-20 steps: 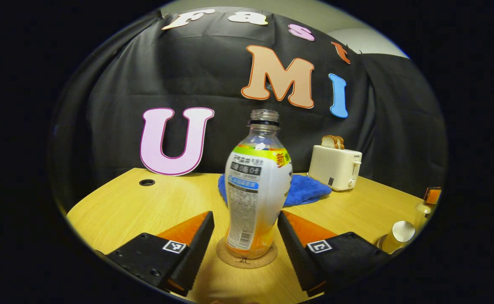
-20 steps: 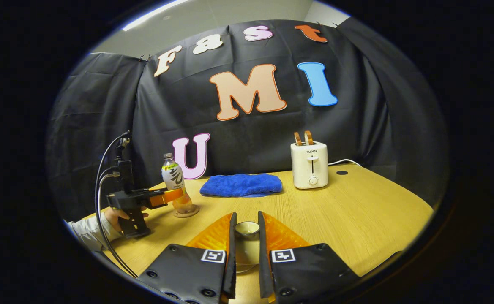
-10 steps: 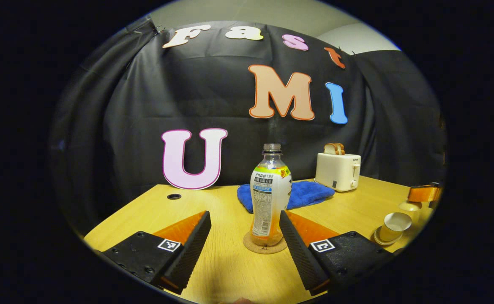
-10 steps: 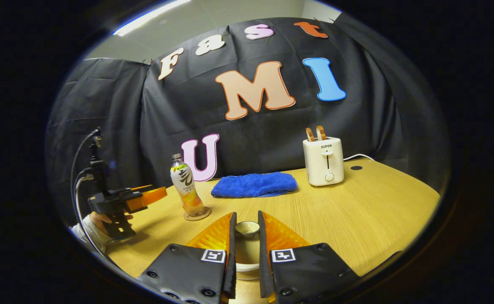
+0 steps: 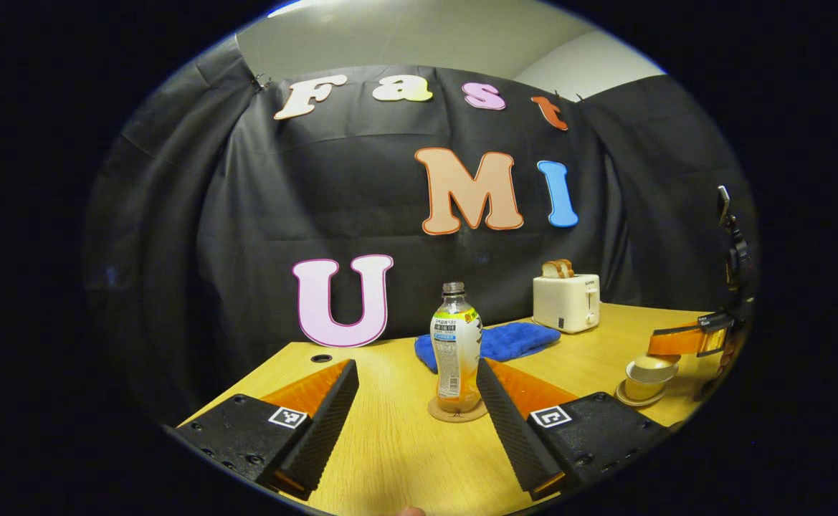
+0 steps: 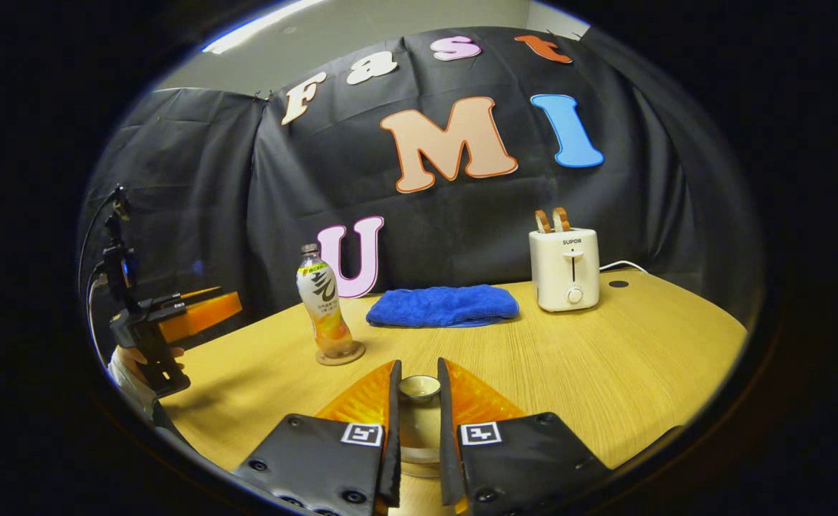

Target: Open the teacup lid with one hand, grasp the water bottle and pour water into the teacup with the other hand; after pouring, place the water bottle on the coaster and then close the teacup lid.

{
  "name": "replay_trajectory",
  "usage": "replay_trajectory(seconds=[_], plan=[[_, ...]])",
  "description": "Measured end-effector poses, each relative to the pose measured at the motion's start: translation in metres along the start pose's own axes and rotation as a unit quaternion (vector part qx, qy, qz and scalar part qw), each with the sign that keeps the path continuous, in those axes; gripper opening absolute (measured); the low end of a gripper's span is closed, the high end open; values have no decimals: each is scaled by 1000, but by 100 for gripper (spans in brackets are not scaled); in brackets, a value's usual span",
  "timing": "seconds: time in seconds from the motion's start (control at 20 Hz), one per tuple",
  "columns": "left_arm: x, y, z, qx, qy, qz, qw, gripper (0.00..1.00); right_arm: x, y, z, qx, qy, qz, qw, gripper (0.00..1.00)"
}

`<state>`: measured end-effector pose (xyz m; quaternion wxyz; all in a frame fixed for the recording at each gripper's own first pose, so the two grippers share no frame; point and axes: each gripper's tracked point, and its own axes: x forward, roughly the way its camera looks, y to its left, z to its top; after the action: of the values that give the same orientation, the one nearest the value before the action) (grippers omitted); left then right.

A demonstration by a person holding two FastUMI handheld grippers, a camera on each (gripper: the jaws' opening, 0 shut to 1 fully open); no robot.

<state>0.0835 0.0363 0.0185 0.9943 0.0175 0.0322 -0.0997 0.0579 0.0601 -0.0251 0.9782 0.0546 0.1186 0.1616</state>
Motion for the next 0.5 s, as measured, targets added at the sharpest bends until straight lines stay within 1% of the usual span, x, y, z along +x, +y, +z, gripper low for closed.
replay_trajectory(seconds=[0.05, 0.1, 0.15, 0.25, 0.35, 0.4, 0.45, 0.5], plan=[[-2, 0, -2, -2, 3, 2, 1000, 96, 1, -1, -3, -4, 2, -3, 1000, 22], [-3, 1, -3, -4, 4, 3, 1000, 96, 2, -2, -5, -9, 5, -6, 1000, 29], [-5, 1, -4, -7, 5, 4, 1000, 96, 3, -3, -8, -13, 8, -8, 1000, 25], [-6, 0, -5, -15, 5, 5, 1000, 97, 4, -3, -12, -16, 11, -11, 1000, 25], [-6, 0, -7, -18, 7, 4, 1000, 96, 5, -3, -13, -17, 10, -13, 1000, 25], [-7, -1, -7, -19, 7, 2, 1000, 96, 5, -4, -15, -19, 13, -13, 1000, 28], [-8, -2, -7, -20, 7, 3, 1000, 96, 4, -3, -15, -21, 14, -14, 1000, 27], [-9, -2, -6, -23, 7, 2, 1000, 96, 4, -3, -17, -22, 15, -15, 1000, 29]])
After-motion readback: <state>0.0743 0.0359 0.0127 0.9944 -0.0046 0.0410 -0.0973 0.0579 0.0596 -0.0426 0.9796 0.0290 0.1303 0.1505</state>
